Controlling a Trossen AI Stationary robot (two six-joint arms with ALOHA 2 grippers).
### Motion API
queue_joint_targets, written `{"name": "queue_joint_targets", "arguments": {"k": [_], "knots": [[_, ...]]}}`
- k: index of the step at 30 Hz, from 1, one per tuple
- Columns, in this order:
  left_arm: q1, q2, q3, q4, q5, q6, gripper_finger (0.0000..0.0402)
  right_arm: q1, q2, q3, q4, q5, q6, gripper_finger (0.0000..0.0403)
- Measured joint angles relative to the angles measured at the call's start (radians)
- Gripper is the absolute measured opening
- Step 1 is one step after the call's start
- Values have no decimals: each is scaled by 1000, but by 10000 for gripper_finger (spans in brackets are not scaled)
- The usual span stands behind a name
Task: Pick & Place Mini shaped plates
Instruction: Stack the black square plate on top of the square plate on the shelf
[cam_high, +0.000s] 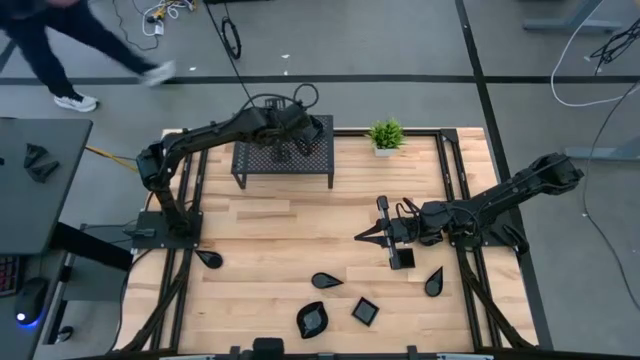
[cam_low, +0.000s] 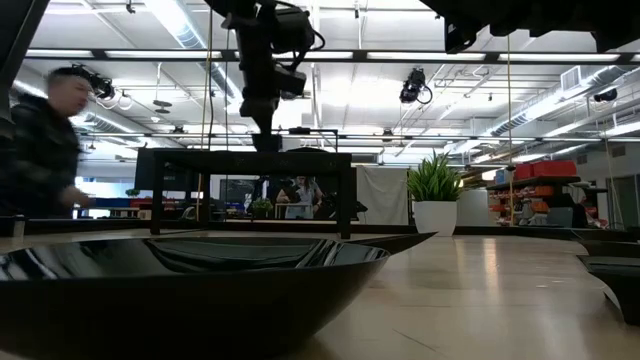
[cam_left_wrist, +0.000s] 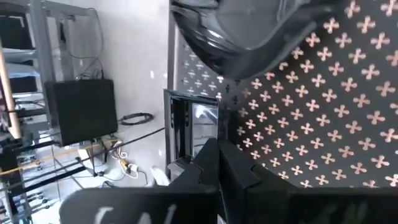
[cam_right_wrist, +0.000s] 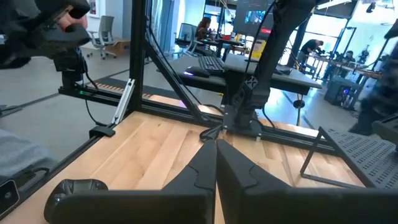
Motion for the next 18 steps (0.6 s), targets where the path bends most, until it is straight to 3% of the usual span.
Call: {"name": "queue_joint_targets", "arguments": {"k": [7,18], "knots": [[1,0,-33,0,10,53,5,0,0,0,1,0,0,11],[9,0,-33,8,-86,-6,8,0,0,0,4,0,0,11]]}}
